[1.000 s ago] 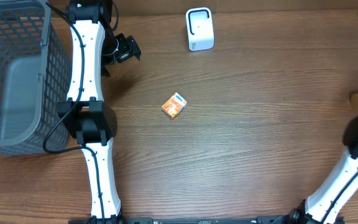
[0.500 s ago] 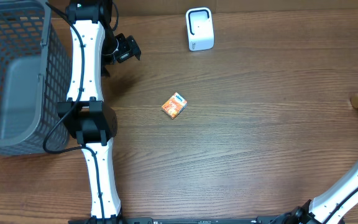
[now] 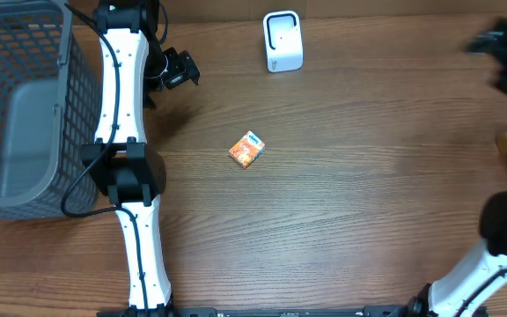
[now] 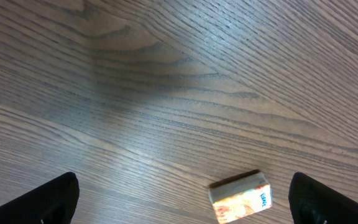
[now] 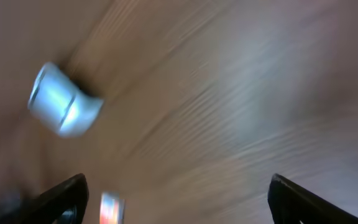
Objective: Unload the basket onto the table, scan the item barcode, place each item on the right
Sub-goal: 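Reach the right gripper to the small orange box, then grasp the orange box with the right gripper and lift it, then hold the orange box with the right gripper in front of the scanner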
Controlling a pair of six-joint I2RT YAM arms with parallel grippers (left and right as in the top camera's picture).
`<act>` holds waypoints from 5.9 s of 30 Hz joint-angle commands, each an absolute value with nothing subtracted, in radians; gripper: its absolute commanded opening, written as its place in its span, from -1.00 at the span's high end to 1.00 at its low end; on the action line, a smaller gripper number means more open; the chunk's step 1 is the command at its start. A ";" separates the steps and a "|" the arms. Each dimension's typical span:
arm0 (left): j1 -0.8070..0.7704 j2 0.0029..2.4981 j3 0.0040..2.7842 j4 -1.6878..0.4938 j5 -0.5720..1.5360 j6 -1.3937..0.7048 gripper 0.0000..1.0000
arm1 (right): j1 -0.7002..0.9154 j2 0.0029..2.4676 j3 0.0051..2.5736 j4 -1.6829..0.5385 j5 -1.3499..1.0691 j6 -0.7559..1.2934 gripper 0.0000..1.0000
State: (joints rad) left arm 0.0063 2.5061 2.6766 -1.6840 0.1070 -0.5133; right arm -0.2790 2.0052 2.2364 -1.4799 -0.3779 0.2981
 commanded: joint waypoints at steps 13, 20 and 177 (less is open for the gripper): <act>-0.001 2.499 2.679 -1.686 0.097 -0.494 -1.00 | 0.468 2.023 1.721 -0.876 -0.389 0.239 -0.90; -0.001 2.499 2.679 -1.686 0.097 -0.494 -1.00 | 0.624 2.052 1.568 -0.600 -0.179 0.181 -0.99; -0.001 2.499 2.679 -1.686 0.097 -0.494 -0.99 | 0.521 2.393 2.144 -0.443 0.596 -0.421 0.92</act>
State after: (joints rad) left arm 0.0063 2.5061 2.6766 -1.6840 0.1070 -0.5137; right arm 0.5179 2.3978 2.1357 -0.4572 0.6544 -0.3943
